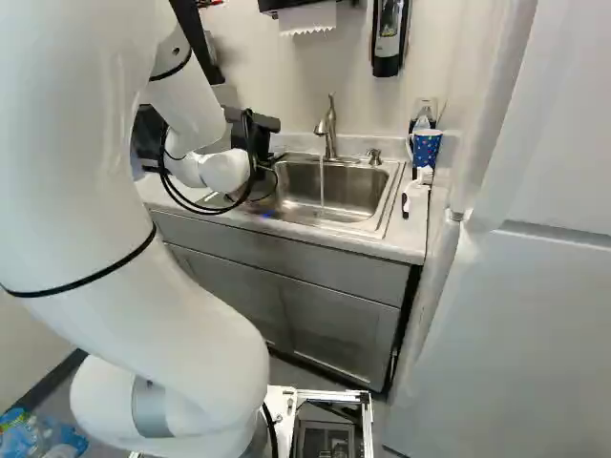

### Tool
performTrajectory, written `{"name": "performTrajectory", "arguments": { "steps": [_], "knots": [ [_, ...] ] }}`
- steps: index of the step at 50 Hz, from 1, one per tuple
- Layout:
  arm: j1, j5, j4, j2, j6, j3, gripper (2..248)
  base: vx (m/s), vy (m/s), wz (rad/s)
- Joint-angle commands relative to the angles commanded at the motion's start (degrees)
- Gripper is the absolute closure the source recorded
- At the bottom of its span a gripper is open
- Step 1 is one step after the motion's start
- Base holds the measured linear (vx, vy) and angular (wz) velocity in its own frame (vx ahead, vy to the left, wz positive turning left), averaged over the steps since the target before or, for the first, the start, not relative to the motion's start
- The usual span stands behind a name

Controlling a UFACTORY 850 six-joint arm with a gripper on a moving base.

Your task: Rinse the cup and place it in the tray

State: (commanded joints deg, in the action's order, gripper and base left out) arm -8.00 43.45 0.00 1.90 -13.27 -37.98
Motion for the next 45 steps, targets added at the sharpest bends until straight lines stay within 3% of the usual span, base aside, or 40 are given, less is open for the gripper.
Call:
{"name": "performTrajectory", "arguments": {
  "steps": [19, 45],
  "knots": [
    [0.0, 0.0, 0.0, 0.0, 11.4, 0.0, 125, 0.0, 0.0, 0.0],
    [-0.3, 0.0, 0.0, 1.1, 11.4, -1.2, 125, 0.0, 0.0, 0.0]
  ]
}}
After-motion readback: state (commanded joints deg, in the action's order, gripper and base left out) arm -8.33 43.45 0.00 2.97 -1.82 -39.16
